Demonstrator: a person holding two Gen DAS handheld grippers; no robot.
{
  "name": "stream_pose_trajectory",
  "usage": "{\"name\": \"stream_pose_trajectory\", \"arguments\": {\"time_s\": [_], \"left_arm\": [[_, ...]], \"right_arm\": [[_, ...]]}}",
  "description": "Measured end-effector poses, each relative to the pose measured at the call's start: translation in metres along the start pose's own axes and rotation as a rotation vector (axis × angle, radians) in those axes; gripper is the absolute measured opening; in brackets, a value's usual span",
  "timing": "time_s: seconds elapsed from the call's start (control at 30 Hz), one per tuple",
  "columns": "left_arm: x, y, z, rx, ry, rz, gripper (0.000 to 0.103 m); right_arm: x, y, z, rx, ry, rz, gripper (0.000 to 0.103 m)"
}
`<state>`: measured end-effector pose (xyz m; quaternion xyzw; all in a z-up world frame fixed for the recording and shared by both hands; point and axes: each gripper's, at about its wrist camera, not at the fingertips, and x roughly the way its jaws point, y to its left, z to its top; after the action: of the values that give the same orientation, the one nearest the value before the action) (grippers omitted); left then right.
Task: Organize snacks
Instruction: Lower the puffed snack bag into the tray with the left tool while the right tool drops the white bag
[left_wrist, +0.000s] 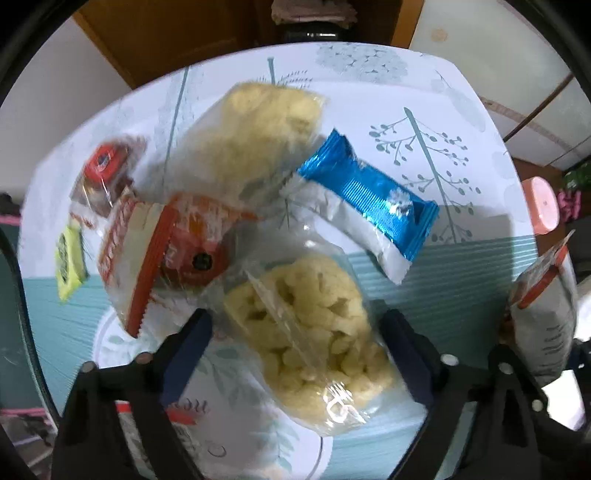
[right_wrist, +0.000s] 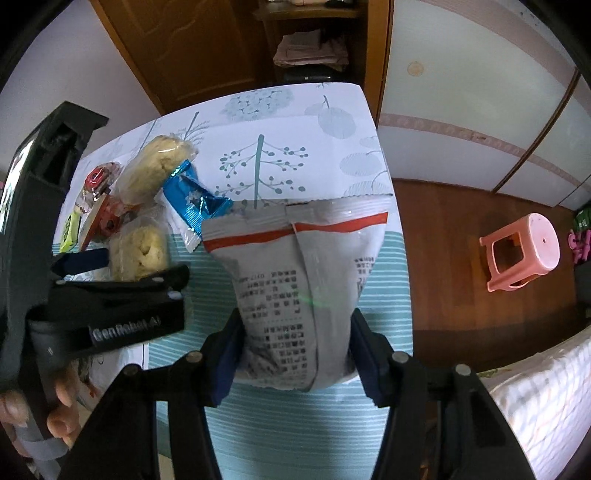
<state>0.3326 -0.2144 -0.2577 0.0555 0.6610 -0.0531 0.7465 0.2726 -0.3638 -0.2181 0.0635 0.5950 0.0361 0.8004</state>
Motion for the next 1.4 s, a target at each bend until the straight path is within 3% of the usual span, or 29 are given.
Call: {"name": "stream_pose_trajectory", "arguments": {"time_s": [0.07,0.13,0.27,0.5,0.73,0.93,1.17,1.4], "left_arm": [[-0.005,0.003,-0.003,-0.001,0.006,-0.016,0.066],[-0.011,0.005,-0.008,0.020,0.007,-0.016,0.061],[-0.026,0.008,-0.022,0.058,-0.023,0.002,0.059],[-0.107,0.038,-0.055,0.116,-0.168,0.015,0.059],[-0.218,0.080,-0.118,0.193,-0.342,-0.005,0.059],[-0.272,0.109,-0.183,0.238,-0.447,-0.052,0.059],[-0.300,0.136,-0.250,0.238,-0.549,-0.086,0.059],[-0.285,0.152,-0.294,0.196,-0.592,-0.098,0.059]], "right_arm": [[-0.001,0.001,-0.003,-0.003,-0.001,0.004,0.055],[-0.002,0.006,-0.005,-0.008,-0.004,0.007,0.054],[-0.011,0.016,-0.010,-0.021,-0.009,0.016,0.054],[-0.056,0.047,-0.020,-0.055,-0.052,0.037,0.053],[-0.136,0.089,-0.047,-0.076,-0.168,0.082,0.054],[-0.189,0.126,-0.091,-0.078,-0.238,0.136,0.054],[-0.234,0.150,-0.147,-0.049,-0.314,0.197,0.054],[-0.262,0.149,-0.184,-0.002,-0.387,0.220,0.054]]}}
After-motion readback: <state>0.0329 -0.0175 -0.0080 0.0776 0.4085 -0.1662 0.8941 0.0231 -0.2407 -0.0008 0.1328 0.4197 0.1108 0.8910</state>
